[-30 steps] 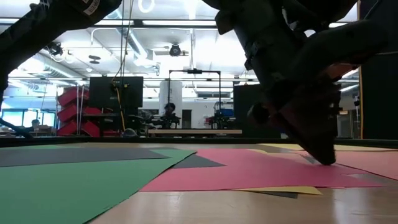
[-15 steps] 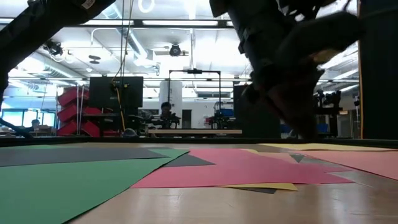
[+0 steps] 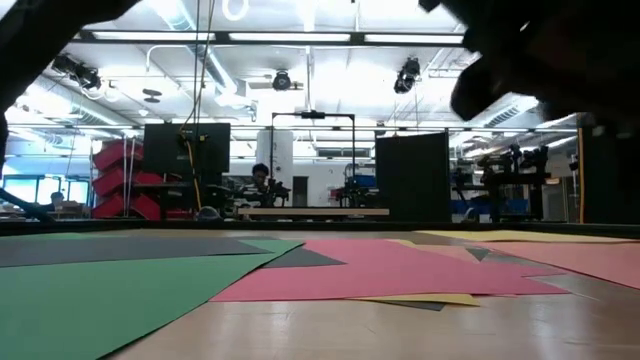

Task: Organize paper
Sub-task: Stack the orange colored paper on top of the orange colored paper

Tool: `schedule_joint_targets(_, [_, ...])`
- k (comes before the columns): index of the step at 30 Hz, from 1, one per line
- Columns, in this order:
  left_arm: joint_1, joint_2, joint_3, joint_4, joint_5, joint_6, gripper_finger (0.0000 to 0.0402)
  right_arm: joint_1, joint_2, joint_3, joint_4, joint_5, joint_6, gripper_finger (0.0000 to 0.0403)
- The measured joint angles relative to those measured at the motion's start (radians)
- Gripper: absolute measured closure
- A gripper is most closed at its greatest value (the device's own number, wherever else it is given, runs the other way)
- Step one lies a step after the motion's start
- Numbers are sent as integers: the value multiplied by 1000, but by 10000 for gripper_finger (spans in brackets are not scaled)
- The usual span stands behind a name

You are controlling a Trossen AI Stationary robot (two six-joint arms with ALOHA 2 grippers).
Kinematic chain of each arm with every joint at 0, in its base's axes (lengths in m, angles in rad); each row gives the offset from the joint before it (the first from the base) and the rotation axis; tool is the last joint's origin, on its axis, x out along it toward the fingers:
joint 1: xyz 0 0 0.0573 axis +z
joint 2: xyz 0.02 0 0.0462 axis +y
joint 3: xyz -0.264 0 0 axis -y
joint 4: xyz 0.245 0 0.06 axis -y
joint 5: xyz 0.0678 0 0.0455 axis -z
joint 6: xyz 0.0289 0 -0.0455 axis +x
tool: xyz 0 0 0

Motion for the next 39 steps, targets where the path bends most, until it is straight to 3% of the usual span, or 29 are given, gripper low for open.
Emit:
schedule_joint_targets(6, [-63,14,1,134,-11,-8,402,-210,-21,-2,93,4,-289,403])
schedule_joint_targets(11, [-75,73,1,215,-9,-52,402,-326,-9,-32,239,-87,-481,403])
schedule_joint_targets(19, [-87,124,2,320,8,-90,402,-383,-4,-53,262,-132,-541,403])
schedule_joint_targets(27, [-98,148,-1,322,4,-105,402,-409,24,-54,282,-154,-563,403])
schedule_joint_targets(33, [-89,126,1,269,-37,-88,402,-323,21,-54,288,-190,-527,403])
schedule_joint_targets(39, [-42,54,32,-50,-152,-20,402,-33,-72,-54,264,-143,-270,403])
